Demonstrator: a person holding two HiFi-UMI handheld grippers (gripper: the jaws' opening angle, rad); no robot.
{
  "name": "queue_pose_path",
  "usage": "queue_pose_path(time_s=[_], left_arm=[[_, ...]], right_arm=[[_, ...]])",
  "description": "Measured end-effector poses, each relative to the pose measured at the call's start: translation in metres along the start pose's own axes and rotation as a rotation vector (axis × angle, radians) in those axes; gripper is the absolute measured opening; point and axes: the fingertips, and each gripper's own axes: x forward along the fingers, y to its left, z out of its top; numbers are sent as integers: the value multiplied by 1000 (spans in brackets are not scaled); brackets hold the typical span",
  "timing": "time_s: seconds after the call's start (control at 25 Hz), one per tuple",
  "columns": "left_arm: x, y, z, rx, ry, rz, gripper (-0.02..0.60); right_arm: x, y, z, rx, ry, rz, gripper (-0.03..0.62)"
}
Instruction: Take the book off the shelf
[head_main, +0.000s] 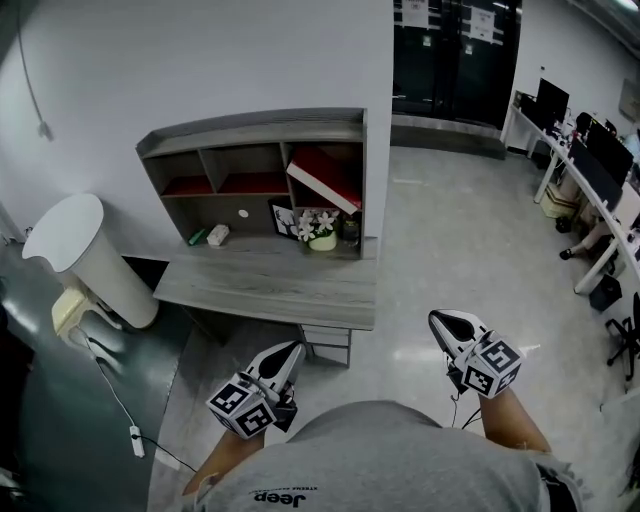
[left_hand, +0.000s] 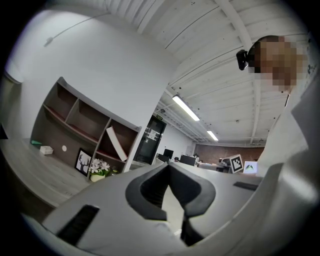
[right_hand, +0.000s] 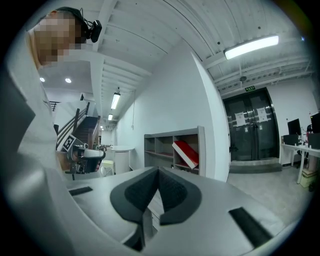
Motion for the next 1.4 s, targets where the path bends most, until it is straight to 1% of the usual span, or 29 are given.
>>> queue_pose_path(time_s=[0.16, 0.32, 0.44, 0.64, 0.76, 0.88, 1.08, 1.2, 1.4], left_arm=[[15, 60, 17, -22, -1, 3, 14], [31, 101, 13, -36, 7, 14, 15], [51, 125, 9, -40, 13, 35, 15], [104, 161, 4, -40, 4, 105, 15], [154, 187, 2, -25, 3, 150, 14], [220, 210, 6, -19, -13, 210, 15], [348, 243, 25, -21, -35, 280, 14], [399, 264, 29, -40, -50, 325, 14], [459, 308, 38, -42, -45, 391, 14]], right_arm=[[65, -10, 8, -3, 30, 8, 12], [107, -28, -2, -2, 45, 17, 12], [136, -52, -9, 6, 52, 34, 12], [186, -113, -18, 12, 60, 106, 12], [227, -165, -20, 8, 57, 165, 12], [266, -231, -16, -9, 58, 229, 12], [322, -341, 14, -41, 55, 340, 12], [350, -379, 20, -61, 50, 408, 12], [402, -417, 25, -70, 44, 492, 12]])
